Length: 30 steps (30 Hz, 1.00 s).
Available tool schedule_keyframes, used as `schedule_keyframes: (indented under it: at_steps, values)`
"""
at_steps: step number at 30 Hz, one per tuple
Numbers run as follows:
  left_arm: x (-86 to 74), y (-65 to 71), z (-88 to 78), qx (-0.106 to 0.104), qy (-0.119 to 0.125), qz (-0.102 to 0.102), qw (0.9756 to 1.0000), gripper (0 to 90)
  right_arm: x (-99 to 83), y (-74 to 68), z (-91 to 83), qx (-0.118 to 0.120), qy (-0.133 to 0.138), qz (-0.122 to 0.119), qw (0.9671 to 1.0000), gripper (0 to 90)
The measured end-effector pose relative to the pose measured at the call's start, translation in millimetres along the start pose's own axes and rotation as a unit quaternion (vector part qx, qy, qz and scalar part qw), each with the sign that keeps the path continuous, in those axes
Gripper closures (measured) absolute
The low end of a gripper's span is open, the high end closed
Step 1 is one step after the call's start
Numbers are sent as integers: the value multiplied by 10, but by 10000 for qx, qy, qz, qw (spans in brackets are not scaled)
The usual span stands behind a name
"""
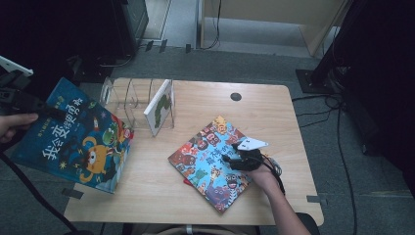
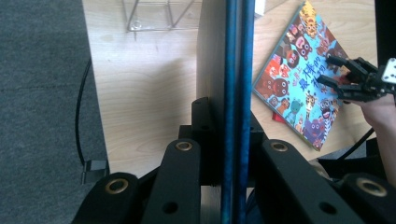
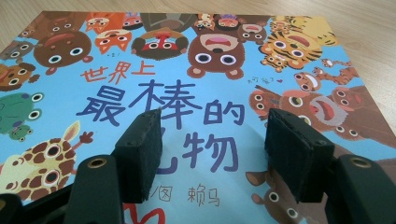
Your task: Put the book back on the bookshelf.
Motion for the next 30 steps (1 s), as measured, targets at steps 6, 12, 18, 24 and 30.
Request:
schedule_keyframes:
  at_steps: [6,12,18,24,30]
  values:
    - [123,-58,0,103,0,-86,9999,832,0,1,-1,9,1,5,10000,375]
    - [229,-93,29,138,14,-150,9998,833,1,1,-1,9,2,3,10000,375]
    - [335,-120,43,140,62,-235,9996,834,2,2,0,16,9,21,10000,377]
    - [398,-124,41,178,9,-250,9995,834,1,3,-1,15,4,11,10000,380]
    - [410,-125,-44,224,19,-262,9994,834,1,2,-2,19,1,23,10000,384]
Point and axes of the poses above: each handheld gripper's, and its own axes: z roughly forward along the jaws, x roughly out of its top, y roughly to its right, the point moved 10 cm from there along z, roughly forward along the jaws, and after that the axes turned 5 degrees about -x, right-handed, at the moved point
